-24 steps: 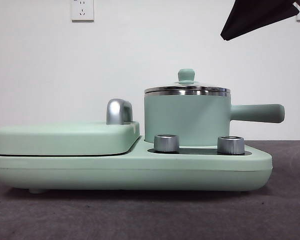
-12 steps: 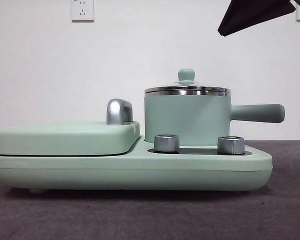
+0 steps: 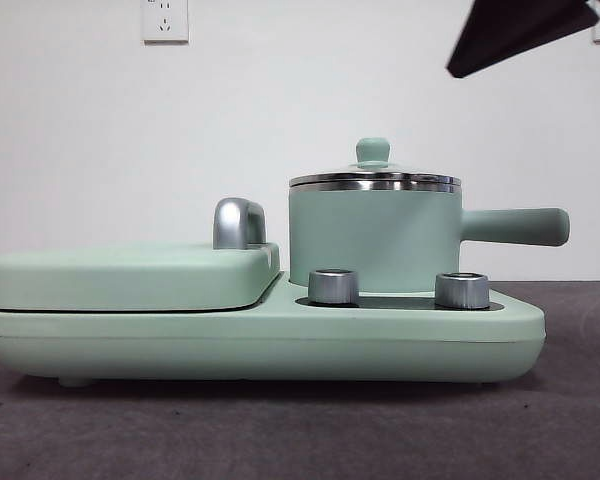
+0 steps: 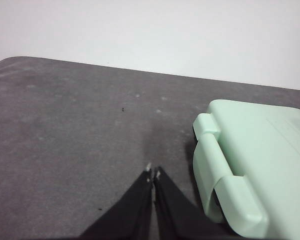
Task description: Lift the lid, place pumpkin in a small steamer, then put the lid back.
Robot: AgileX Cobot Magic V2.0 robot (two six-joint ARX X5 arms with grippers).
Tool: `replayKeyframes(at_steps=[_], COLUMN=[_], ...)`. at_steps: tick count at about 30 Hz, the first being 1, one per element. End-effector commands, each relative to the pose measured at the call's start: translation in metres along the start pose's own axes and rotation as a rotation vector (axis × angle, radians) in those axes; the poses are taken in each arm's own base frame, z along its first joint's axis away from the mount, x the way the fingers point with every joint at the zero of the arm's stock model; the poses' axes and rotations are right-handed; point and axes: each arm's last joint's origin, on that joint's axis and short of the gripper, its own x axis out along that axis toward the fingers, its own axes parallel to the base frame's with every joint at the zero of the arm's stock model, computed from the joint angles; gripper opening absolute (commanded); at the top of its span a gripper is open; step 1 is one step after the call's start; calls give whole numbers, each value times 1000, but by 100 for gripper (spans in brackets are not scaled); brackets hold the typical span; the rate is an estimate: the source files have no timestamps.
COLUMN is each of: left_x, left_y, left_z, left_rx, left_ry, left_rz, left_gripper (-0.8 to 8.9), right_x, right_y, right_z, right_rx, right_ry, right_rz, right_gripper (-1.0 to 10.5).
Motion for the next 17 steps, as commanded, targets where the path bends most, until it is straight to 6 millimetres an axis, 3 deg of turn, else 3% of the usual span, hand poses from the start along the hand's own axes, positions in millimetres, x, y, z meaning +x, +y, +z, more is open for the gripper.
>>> replayKeyframes(at_steps=[1, 9, 17], left_x=[2, 2, 2], left_y=[1, 1, 1], left_z=[-6, -6, -6], left_rx=[9, 9, 9], left_ry=[8, 7, 7], left_rz=[3, 4, 4], left_gripper=[7, 7, 7], right_x=[-9, -36, -57], right_y=[-6, -22, -30], right_z=[-4, -42, -88], right_rx=[-7, 33, 84], right_ry=[-52, -236, -289], right_rz=[-49, -208, -389], right_gripper=[24, 24, 24])
